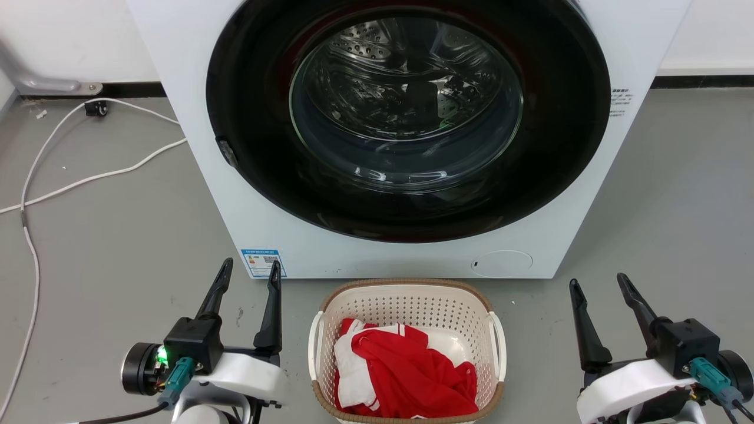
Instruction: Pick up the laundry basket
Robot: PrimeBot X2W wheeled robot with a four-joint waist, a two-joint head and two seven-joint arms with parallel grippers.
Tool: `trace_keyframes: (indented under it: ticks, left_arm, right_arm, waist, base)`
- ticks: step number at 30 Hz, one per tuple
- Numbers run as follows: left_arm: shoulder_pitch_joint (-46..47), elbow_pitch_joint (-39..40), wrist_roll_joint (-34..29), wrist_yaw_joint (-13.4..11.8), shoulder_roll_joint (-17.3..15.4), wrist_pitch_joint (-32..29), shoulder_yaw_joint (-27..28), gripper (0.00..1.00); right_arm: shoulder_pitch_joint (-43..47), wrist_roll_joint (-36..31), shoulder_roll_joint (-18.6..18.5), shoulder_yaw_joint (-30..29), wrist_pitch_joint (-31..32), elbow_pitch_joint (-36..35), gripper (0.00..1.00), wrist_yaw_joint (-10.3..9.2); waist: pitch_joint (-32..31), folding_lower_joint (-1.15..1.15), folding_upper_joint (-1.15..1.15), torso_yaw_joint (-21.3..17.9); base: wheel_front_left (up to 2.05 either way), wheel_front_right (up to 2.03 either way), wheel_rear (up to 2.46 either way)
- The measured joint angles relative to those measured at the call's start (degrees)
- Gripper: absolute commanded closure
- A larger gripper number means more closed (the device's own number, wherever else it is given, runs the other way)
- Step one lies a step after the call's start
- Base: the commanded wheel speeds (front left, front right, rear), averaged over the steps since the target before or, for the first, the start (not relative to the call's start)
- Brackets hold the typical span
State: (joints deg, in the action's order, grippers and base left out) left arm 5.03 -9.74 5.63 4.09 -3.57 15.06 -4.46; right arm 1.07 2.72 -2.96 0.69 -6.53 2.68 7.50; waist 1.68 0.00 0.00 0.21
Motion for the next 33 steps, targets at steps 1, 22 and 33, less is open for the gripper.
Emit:
trace_keyframes:
  ticks: [1, 22, 33]
  left_arm:
    - [0.01, -0.09, 0.11, 0.00, 0.01, 0.00, 0.03, 0.00]
    - [1.44, -1.08, 0.57, -0.01, 0.16, 0.01, -0.04, 0.00]
    - [8.86, -9.83, 2.74, 0.96, -0.13, -0.35, 0.15, 0.00]
  right_arm:
    - [0.00, 0.01, 0.00, -0.05, -0.01, 0.09, 0.00, 0.00]
    - [-1.13, 0.78, 0.01, -0.69, -0.02, 1.07, 0.00, 0.00]
    - [-7.60, 2.69, 0.03, 0.41, 1.54, 6.68, 0.00, 0.00]
  waist:
    - [0.03, 0.00, 0.00, 0.01]
    - [1.81, 0.00, 0.00, -0.06]
    - [10.86, 0.00, 0.00, -0.60]
  base:
    - [0.00, 0.00, 0.00]
    - [0.00, 0.00, 0.00]
    - [0.00, 0.00, 0.00]
